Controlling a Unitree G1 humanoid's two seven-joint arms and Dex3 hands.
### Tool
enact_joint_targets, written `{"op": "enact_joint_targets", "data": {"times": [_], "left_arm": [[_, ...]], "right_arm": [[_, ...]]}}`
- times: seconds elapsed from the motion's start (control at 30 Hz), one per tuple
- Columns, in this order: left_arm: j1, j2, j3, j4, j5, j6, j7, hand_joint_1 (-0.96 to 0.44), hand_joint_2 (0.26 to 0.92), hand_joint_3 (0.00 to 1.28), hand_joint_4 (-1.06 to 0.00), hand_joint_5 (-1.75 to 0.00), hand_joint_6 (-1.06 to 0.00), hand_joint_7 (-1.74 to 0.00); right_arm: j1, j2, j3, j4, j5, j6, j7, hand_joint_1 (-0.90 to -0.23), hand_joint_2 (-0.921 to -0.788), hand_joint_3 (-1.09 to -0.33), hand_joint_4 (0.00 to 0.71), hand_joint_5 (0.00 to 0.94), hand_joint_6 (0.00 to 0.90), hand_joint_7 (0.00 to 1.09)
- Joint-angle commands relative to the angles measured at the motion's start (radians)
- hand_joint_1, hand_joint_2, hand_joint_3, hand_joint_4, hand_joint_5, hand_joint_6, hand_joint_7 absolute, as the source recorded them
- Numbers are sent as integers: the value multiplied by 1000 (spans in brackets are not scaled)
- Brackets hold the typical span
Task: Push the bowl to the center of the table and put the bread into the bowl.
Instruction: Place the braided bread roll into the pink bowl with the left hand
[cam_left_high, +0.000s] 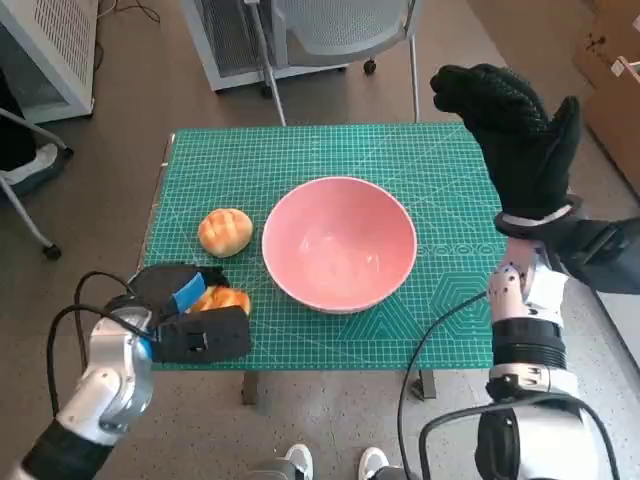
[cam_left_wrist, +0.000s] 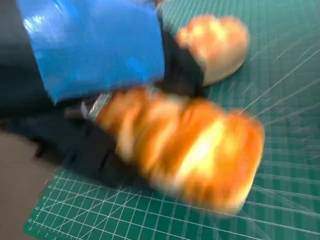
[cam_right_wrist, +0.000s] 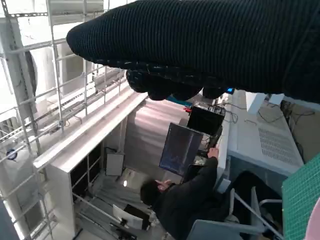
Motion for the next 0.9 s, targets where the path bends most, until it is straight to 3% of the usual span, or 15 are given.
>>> {"op": "enact_joint_targets", "data": {"times": [0.03, 0.2, 0.47, 0.9], "left_arm": [[34, 13, 83, -156, -32, 16, -45, 3, 889, 60, -737, -1159, -731, -1018], [24, 6, 174, -289, -68, 22, -68, 3, 889, 46, -769, -1067, -727, -1077], [-52, -18, 248, -346, -106, -20, -33, 4, 882, 18, -842, -963, -750, -1074], [-278, -103, 168, -189, -109, -198, 75, 4, 868, 2, -916, -871, -778, -1050]], "right_arm": [[25, -7, 1, 3, 3, 15, 9, -643, -921, -669, 311, 0, 401, 0], [20, -9, 1, 15, 1, 16, 11, -643, -921, -670, 310, 0, 400, 0], [20, -9, 1, 18, 0, 10, 15, -643, -921, -671, 311, 1, 400, 0], [29, -3, 3, 5, -1, 5, 11, -637, -921, -685, 313, 1, 395, 0]]}}
